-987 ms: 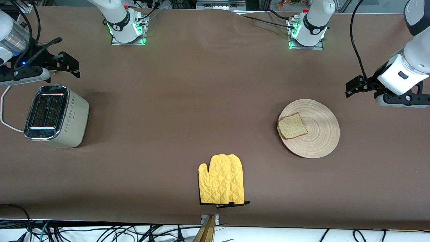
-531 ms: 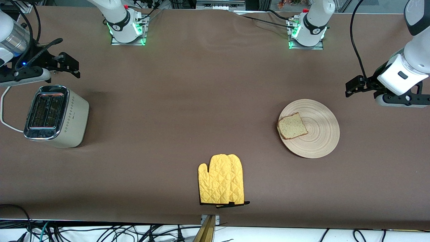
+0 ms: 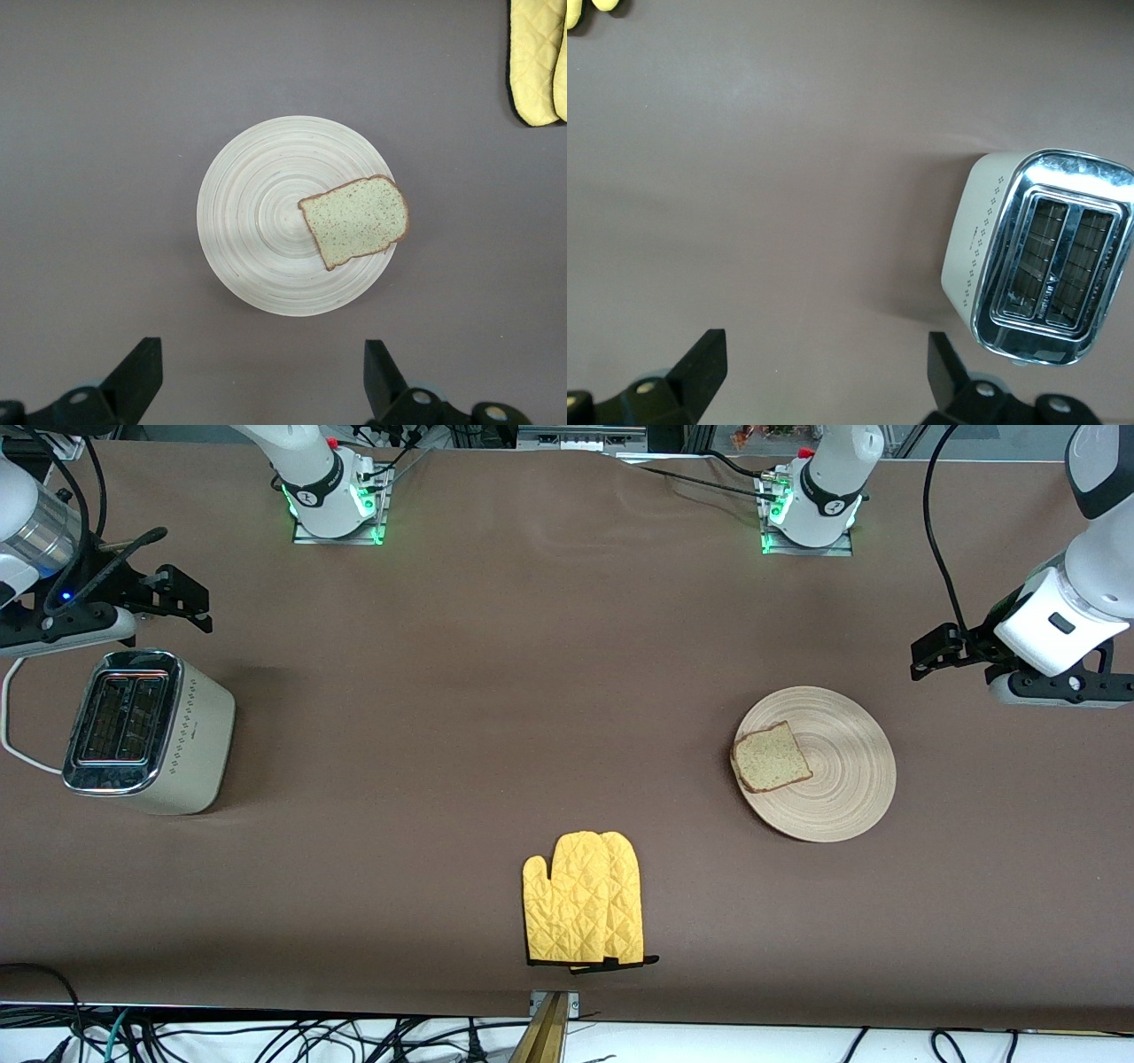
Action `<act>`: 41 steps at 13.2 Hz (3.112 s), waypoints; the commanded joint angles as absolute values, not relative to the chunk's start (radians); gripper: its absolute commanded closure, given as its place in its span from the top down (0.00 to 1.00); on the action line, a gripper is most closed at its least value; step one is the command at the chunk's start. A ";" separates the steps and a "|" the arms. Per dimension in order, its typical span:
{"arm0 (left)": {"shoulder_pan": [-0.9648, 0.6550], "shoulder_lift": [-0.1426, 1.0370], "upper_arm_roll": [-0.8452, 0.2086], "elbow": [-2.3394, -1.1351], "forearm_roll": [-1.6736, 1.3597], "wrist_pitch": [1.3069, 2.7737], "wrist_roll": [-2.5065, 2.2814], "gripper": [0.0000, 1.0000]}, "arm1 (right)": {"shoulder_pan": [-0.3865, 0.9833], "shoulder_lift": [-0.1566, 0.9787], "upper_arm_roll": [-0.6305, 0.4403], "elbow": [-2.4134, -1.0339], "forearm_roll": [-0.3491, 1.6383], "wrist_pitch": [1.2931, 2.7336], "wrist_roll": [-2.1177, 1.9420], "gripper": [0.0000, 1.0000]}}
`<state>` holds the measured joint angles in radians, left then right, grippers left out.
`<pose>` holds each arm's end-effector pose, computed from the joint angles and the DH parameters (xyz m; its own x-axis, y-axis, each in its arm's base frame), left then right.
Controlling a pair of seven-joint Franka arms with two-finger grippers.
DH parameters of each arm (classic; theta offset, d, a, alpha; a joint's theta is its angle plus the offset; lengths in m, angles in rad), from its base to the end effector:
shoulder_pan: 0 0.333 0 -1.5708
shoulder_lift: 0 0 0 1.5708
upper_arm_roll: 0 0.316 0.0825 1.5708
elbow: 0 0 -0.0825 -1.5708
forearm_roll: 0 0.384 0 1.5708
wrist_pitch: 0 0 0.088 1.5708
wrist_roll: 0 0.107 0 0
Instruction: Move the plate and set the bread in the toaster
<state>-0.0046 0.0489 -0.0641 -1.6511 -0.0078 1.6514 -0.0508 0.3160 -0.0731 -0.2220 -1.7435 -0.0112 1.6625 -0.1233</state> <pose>0.5706 -0.0393 0.5658 0.9987 -0.0173 -0.0490 -0.0169 -0.9998 0.0084 0.5352 0.0455 0.5894 0.9761 0.2173 -0.0090 0.2173 -0.9761 -0.0061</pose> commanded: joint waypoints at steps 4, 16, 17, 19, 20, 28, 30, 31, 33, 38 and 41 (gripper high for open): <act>-0.003 0.060 -0.064 -1.624 0.014 1.625 -0.058 1.00 | 0.313 -0.081 -0.222 -1.743 -0.008 1.658 -0.140 1.00; 0.102 0.093 -0.058 -1.626 -0.131 1.597 -0.041 1.00 | 0.314 -0.081 -0.222 -1.744 -0.009 1.660 -0.140 1.00; 0.148 0.113 -0.058 -1.626 -0.205 1.588 -0.041 1.00 | 0.313 -0.081 -0.222 -1.744 -0.009 1.660 -0.140 1.00; 0.217 0.170 -0.058 -1.625 -0.287 1.548 0.022 1.00 | 0.313 -0.081 -0.222 -1.747 -0.009 1.660 -0.140 1.00; 0.253 0.202 -0.058 -1.624 -0.314 1.546 0.120 1.00 | 0.314 -0.081 -0.222 -1.747 -0.009 1.660 -0.140 1.00; 0.511 0.624 -0.060 -1.624 -0.627 1.546 0.750 1.00 | 0.313 -0.081 -0.222 -1.749 -0.009 1.660 -0.140 1.00; 0.532 0.695 -0.060 -1.624 -0.695 1.551 0.802 1.00 | 0.313 -0.081 -0.222 -1.747 -0.009 1.660 -0.140 1.00; 0.532 0.710 -0.058 -1.624 -0.712 1.561 0.804 1.00 | 0.313 -0.080 -0.222 -1.747 -0.009 1.661 -0.140 1.00; 0.529 0.730 -0.060 -1.624 -0.716 1.595 0.804 1.00 | 0.313 -0.075 -0.222 -1.747 -0.009 1.664 -0.140 1.00; 0.522 0.769 -0.061 -1.628 -0.718 1.672 0.833 1.00 | 0.313 -0.072 -0.222 -1.747 -0.009 1.664 -0.138 1.00; 0.508 0.788 -0.063 -1.635 -0.716 1.700 0.833 0.90 | 0.313 -0.072 -0.222 -1.747 -0.009 1.666 -0.138 1.00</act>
